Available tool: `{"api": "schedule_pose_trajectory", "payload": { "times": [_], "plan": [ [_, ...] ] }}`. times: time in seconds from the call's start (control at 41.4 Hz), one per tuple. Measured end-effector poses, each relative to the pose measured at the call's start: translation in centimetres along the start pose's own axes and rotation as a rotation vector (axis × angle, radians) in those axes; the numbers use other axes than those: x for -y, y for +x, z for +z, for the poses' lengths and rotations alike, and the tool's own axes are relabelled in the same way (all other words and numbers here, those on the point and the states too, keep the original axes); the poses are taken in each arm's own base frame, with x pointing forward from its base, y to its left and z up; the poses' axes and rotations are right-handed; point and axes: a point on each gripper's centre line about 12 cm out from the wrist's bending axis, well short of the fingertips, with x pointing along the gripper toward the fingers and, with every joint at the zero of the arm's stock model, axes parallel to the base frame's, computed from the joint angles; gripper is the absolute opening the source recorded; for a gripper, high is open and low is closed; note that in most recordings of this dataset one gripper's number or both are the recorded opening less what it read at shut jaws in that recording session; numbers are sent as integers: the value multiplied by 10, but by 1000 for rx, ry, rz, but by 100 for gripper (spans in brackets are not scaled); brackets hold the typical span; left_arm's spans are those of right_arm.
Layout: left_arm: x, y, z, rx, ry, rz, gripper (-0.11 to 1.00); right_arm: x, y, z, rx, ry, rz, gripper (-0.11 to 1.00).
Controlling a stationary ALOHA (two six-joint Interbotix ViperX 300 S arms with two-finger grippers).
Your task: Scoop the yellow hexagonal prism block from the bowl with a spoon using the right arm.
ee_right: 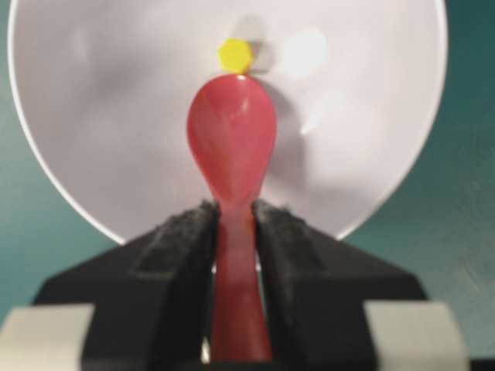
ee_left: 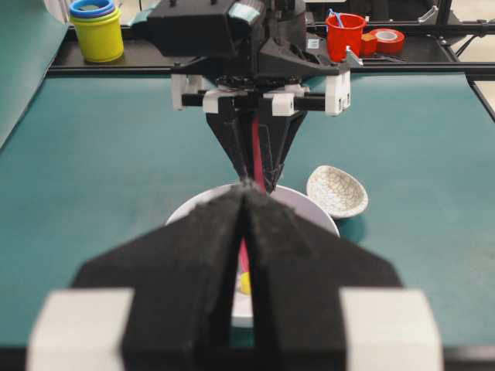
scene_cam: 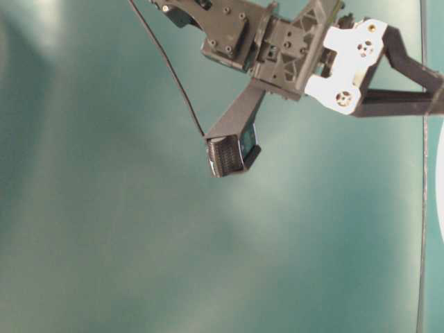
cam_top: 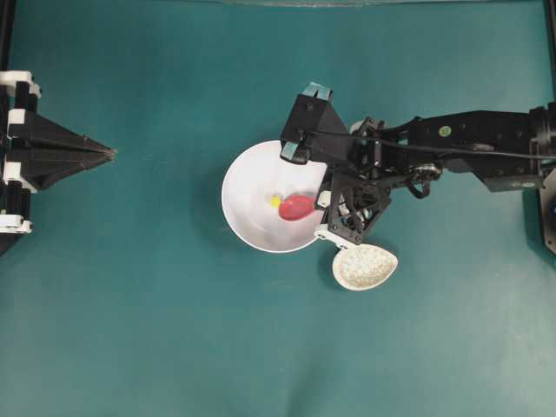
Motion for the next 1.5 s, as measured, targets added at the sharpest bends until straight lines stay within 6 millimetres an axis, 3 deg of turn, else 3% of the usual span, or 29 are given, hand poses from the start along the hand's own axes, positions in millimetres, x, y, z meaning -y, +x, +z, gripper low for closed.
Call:
{"api": "schedule_pose_trajectory", "payload": {
  "times": [0.992, 1.499],
  "plan": [
    [0, 0, 1, 3, 0, -1, 1, -1, 16, 10, 85, -11, 17, 22],
    [0, -1, 1, 5, 0, -1, 1, 3, 15, 21, 162, -29, 18, 23]
  ]
}}
